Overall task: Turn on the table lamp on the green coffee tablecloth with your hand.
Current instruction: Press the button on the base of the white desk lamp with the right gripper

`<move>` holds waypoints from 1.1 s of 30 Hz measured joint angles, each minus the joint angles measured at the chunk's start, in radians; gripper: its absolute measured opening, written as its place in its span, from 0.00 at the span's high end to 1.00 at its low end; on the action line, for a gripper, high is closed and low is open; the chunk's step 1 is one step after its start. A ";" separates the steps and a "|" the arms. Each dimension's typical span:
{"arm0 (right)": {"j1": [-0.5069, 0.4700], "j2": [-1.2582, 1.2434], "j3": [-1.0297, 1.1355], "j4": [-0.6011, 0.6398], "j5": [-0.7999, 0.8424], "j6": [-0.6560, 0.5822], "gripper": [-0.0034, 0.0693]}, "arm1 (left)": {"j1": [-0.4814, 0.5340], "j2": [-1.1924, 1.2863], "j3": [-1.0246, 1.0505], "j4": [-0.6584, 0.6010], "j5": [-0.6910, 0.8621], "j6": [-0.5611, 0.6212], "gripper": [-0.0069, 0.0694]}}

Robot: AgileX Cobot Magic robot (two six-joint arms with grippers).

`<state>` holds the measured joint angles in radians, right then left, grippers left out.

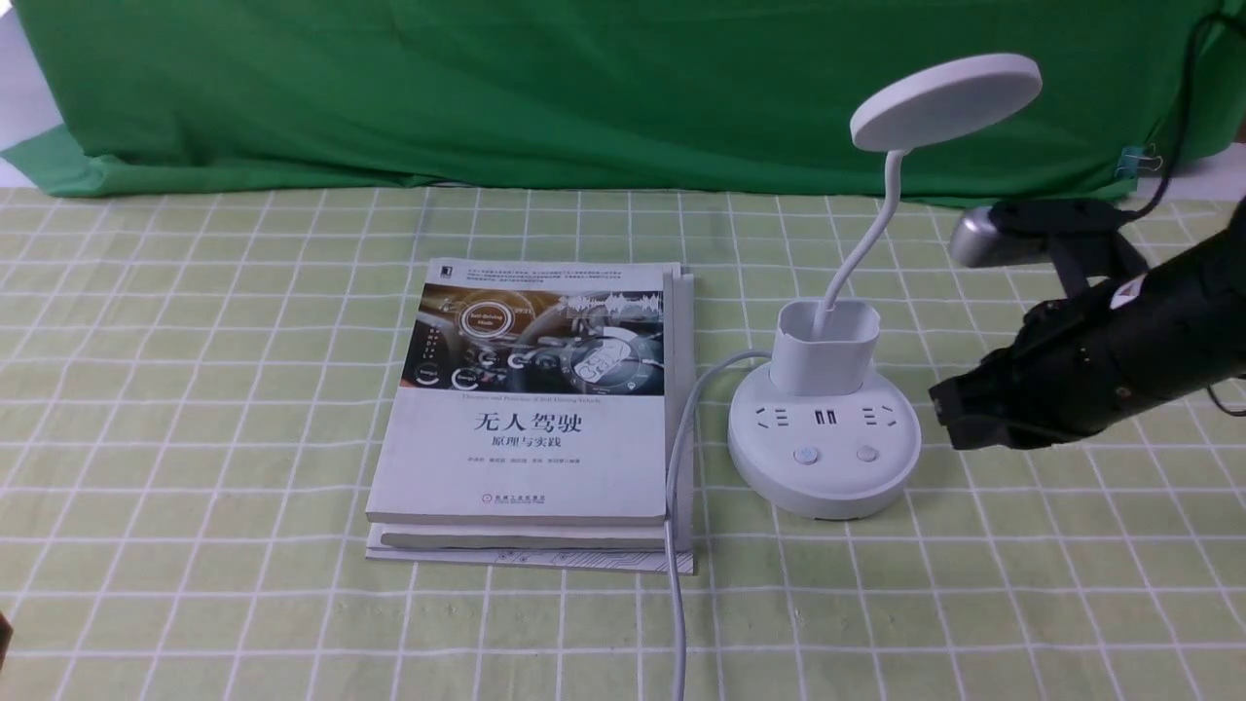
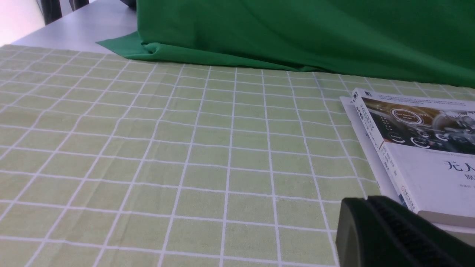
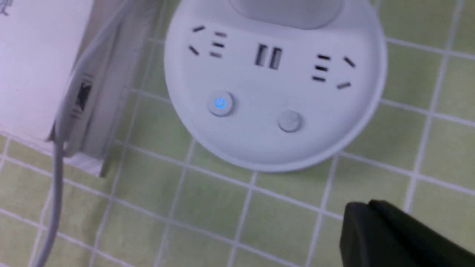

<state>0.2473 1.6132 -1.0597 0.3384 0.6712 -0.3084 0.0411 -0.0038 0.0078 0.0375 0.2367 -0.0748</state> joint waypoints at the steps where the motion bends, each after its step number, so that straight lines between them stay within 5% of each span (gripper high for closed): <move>1: 0.013 0.046 -0.019 0.013 -0.009 -0.011 0.90 | 0.000 0.000 0.000 0.000 0.000 0.000 0.91; 12: 0.104 0.161 -0.090 0.023 -0.066 -0.026 0.90 | 0.000 0.000 0.000 0.000 0.000 0.000 0.91; 33: 0.092 0.188 -0.091 -0.029 -0.131 0.001 0.90 | 0.000 0.000 0.000 0.000 0.000 0.000 0.91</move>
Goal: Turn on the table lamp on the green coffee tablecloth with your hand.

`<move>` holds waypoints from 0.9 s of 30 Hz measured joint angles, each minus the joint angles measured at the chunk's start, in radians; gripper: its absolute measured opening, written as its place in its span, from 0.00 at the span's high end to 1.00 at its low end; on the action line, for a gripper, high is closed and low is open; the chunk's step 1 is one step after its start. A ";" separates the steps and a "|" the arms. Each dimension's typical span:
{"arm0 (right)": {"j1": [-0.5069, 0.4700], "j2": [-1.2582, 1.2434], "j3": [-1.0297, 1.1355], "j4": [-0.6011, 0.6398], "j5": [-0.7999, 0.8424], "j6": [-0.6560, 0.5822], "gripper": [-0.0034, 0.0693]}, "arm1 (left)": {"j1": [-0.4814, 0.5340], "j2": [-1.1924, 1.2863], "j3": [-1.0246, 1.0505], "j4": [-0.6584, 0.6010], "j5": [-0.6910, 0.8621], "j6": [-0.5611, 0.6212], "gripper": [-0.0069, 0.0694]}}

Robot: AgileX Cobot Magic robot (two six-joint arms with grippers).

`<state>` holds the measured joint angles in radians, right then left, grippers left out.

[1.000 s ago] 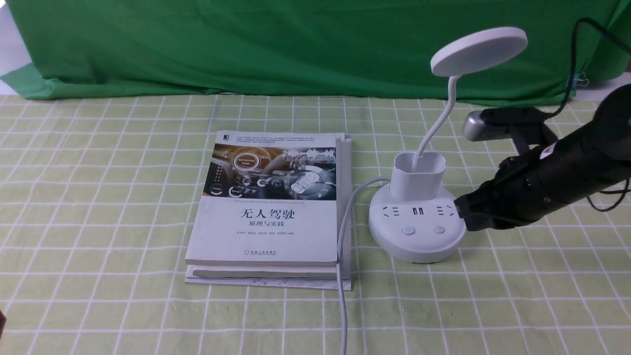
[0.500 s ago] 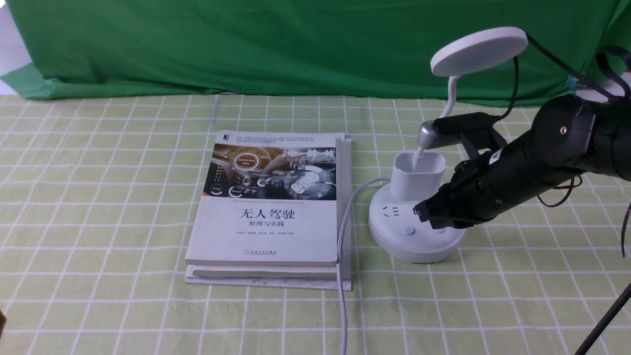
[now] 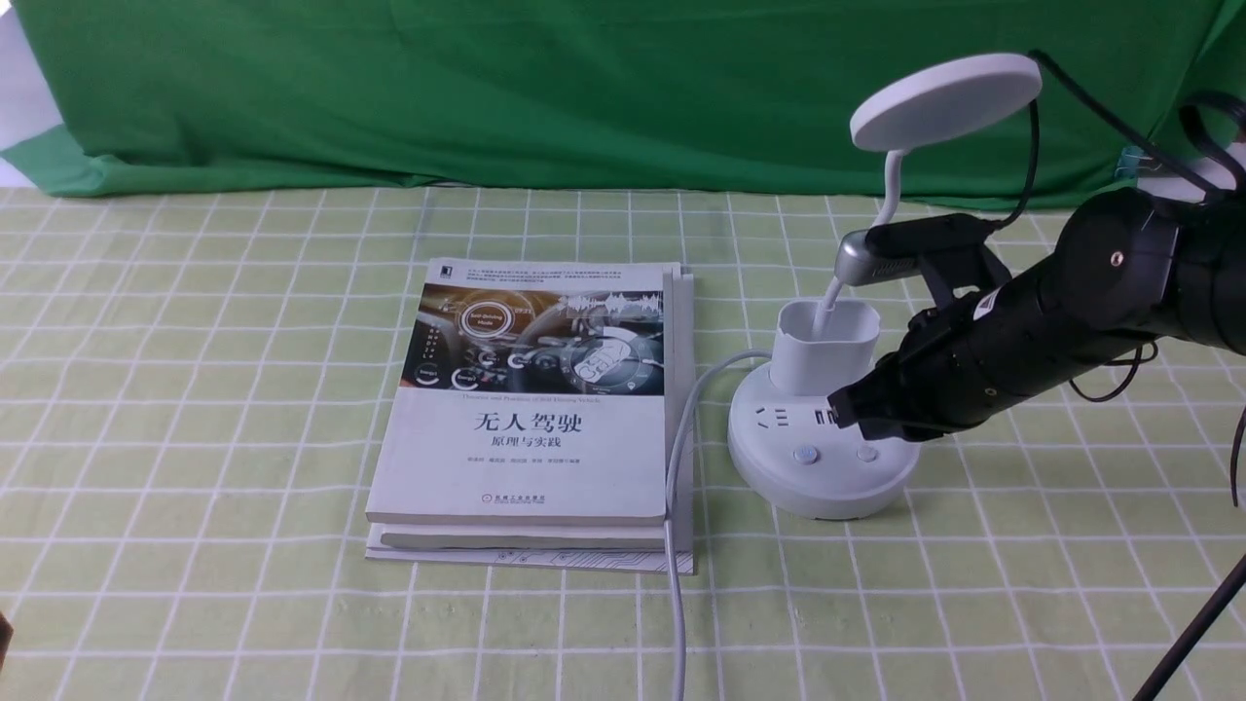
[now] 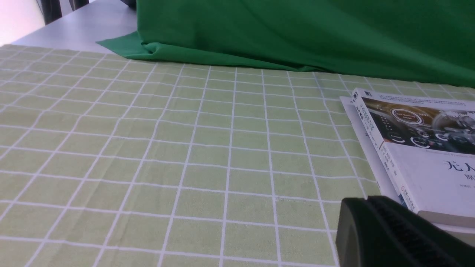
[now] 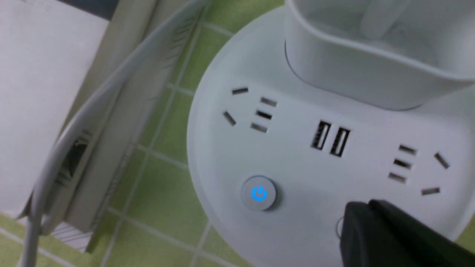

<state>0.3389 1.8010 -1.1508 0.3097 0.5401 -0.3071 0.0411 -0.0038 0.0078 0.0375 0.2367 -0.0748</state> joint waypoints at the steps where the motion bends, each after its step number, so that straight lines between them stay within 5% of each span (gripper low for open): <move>1: 0.000 0.003 0.000 0.000 0.000 0.000 0.90 | 0.000 0.000 0.000 0.000 0.000 0.000 0.91; 27: -0.002 -0.077 -0.004 -0.004 0.158 0.001 0.90 | 0.000 0.000 0.000 0.000 0.000 0.000 0.91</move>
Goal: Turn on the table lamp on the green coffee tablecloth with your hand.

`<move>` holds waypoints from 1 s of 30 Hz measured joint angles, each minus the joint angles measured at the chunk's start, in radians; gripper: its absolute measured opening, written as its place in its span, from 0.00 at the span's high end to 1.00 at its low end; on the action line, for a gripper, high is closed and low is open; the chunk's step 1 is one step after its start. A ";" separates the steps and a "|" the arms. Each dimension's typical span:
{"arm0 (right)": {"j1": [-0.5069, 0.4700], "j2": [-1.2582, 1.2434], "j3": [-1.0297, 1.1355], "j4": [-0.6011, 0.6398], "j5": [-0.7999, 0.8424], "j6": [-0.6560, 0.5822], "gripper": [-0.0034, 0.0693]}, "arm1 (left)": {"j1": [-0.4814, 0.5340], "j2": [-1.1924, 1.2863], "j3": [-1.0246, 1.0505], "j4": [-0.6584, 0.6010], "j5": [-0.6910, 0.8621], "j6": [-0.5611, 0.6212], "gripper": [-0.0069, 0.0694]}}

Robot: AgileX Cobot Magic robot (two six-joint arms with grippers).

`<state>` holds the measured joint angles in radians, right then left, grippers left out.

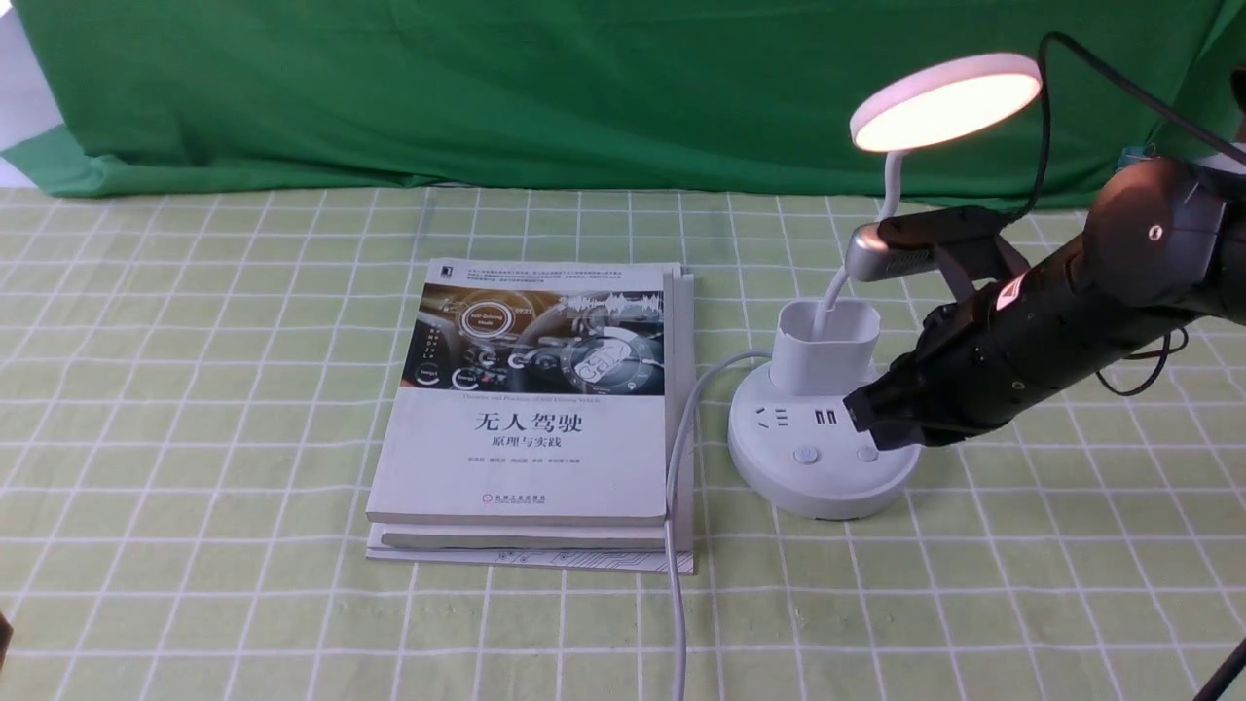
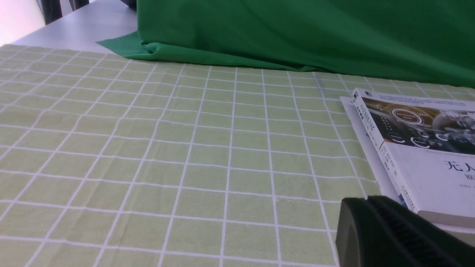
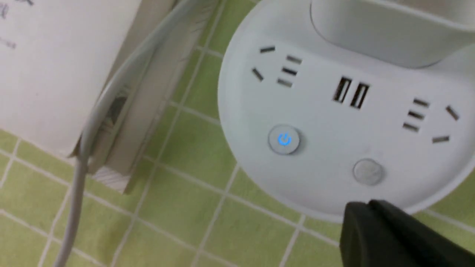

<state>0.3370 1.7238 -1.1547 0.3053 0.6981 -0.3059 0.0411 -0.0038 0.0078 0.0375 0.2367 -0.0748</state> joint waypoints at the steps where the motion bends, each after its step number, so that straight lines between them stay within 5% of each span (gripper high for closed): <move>1: 0.000 -0.011 0.006 0.000 0.010 0.000 0.90 | 0.000 0.000 0.000 0.000 0.000 0.000 0.91; 17: 0.047 -0.600 0.427 -0.007 0.114 0.169 0.90 | 0.000 0.000 0.000 0.000 0.000 0.000 0.91; 30: 0.047 -0.973 0.478 -0.059 0.111 0.204 0.90 | 0.000 0.000 0.000 0.000 0.000 0.000 0.91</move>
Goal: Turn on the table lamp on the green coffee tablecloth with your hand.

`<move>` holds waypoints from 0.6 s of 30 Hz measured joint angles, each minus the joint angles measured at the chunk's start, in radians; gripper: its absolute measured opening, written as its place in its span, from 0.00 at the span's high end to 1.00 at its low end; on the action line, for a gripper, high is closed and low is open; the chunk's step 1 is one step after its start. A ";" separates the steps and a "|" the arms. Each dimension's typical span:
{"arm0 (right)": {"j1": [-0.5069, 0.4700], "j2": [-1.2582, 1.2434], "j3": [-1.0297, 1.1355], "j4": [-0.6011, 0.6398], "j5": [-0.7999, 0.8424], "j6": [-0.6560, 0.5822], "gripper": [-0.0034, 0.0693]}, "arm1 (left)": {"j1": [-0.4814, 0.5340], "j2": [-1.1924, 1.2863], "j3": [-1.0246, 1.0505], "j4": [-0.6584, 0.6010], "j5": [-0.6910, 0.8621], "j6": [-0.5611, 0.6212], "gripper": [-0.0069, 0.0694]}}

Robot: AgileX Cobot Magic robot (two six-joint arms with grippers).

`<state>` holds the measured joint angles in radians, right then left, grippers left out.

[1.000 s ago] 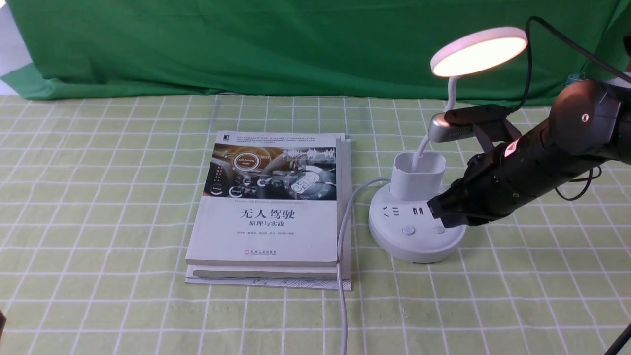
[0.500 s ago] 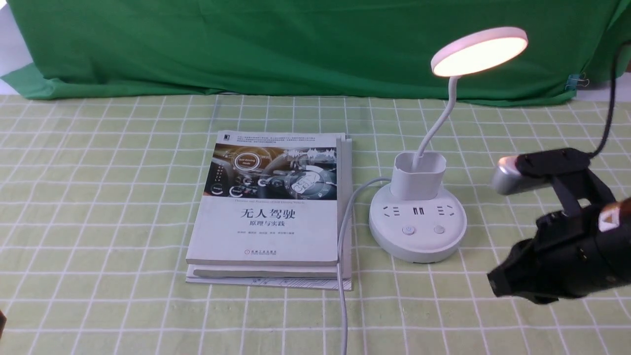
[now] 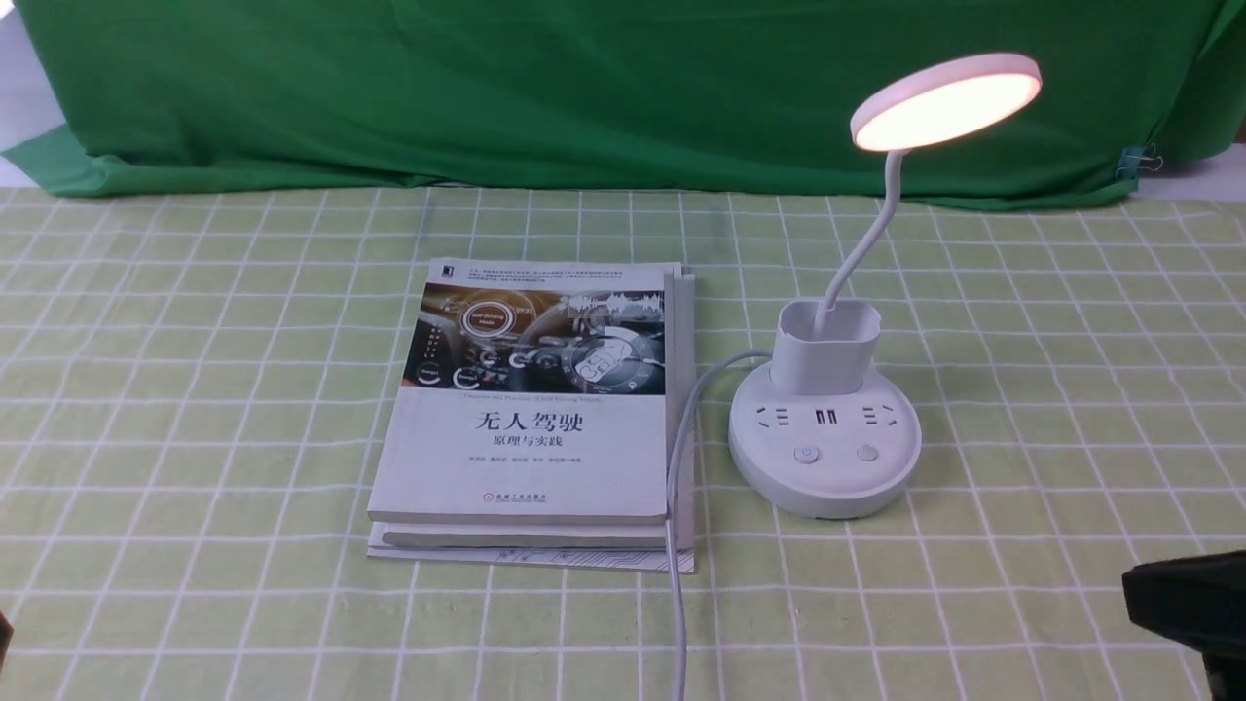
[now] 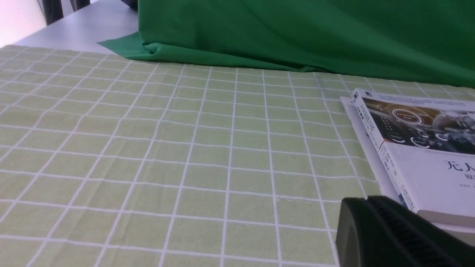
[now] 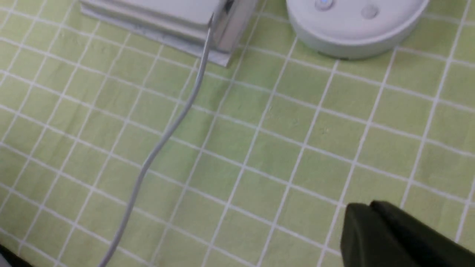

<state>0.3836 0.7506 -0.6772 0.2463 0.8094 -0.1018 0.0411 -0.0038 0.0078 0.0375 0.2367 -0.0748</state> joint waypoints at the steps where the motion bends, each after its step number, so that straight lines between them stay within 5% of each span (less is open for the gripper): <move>1: 0.000 -0.024 0.019 -0.008 -0.034 -0.016 0.91 | 0.000 0.000 0.000 0.000 0.000 0.000 0.91; 11: -0.266 -0.552 0.572 -0.010 -0.549 -0.200 0.92 | 0.000 0.000 0.000 0.000 0.000 0.000 0.91; 18: -0.335 -0.697 0.684 -0.011 -0.601 -0.207 0.92 | 0.000 0.000 0.000 0.000 0.000 0.000 0.91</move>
<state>0.0486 0.0536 0.0069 0.2354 0.2081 -0.3083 0.0411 -0.0038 0.0078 0.0375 0.2367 -0.0748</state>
